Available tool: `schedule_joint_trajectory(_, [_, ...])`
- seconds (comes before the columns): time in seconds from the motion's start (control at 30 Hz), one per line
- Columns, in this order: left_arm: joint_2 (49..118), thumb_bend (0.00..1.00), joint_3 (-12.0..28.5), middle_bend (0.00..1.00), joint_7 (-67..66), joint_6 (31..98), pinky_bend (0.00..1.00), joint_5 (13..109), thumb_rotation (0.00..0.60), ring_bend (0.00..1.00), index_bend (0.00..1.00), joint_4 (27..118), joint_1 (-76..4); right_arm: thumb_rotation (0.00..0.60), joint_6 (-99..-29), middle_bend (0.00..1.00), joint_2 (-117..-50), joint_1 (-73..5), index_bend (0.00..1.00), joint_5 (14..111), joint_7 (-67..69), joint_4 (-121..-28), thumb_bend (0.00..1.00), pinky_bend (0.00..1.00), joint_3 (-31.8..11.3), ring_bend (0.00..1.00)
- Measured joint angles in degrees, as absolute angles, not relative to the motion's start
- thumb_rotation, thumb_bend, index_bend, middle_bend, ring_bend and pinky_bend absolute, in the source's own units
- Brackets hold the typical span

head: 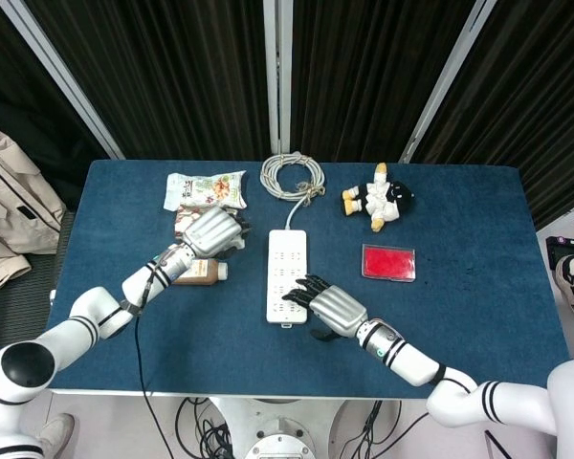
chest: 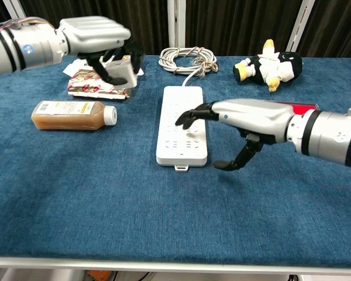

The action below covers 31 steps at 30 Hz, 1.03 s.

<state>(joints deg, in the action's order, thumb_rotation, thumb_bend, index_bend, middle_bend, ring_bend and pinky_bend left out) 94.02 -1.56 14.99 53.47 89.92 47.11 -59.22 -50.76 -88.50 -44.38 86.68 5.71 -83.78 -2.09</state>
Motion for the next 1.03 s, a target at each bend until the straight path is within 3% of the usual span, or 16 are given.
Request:
schedule_joint_trajectory(0.1, [92.3,0.19,-1.0,0.27,10.8,51.3,0.30,87.2,0.600,0.16,0.20,51.3,-57.7,0.600,-52.9,0.16,-86.7,-43.5,0.15,87.6,5.9,-85.1,0.25,0.00,-1.9,0.00])
schedule_joint_trajectory(0.2, [90.7,0.15,0.2,0.22,7.5,51.2,0.24,84.9,0.600,0.11,0.14,54.9,-56.0,0.600,-55.2,0.16,-84.4,-42.5,0.15,88.3,5.6,-86.7,0.25,0.00,-1.9,0.00])
schedule_joint_trajectory(0.53, [81.2,0.13,2.2,0.22,4.4,63.7,0.21,80.9,0.600,0.11,0.14,67.1,-45.1,0.600,-65.1,0.16,-71.7,-35.8,0.14,88.4,3.1,-93.2,0.25,0.00,-1.9,0.00])
schedule_joint_trajectory(0.67, [75.2,0.13,2.0,0.22,3.8,70.5,0.17,78.3,0.600,0.11,0.14,72.8,-37.1,0.600,-69.8,0.10,-65.9,-31.1,0.07,87.1,2.7,-94.8,0.26,0.00,-1.3,0.00])
schedule_joint_trajectory(1.03, [66.3,0.13,-0.4,0.20,2.8,87.2,0.12,72.5,0.600,0.11,0.14,83.2,-16.8,0.600,-81.5,0.07,-59.6,-18.9,0.00,84.7,5.1,-96.2,0.26,0.00,0.3,0.00])
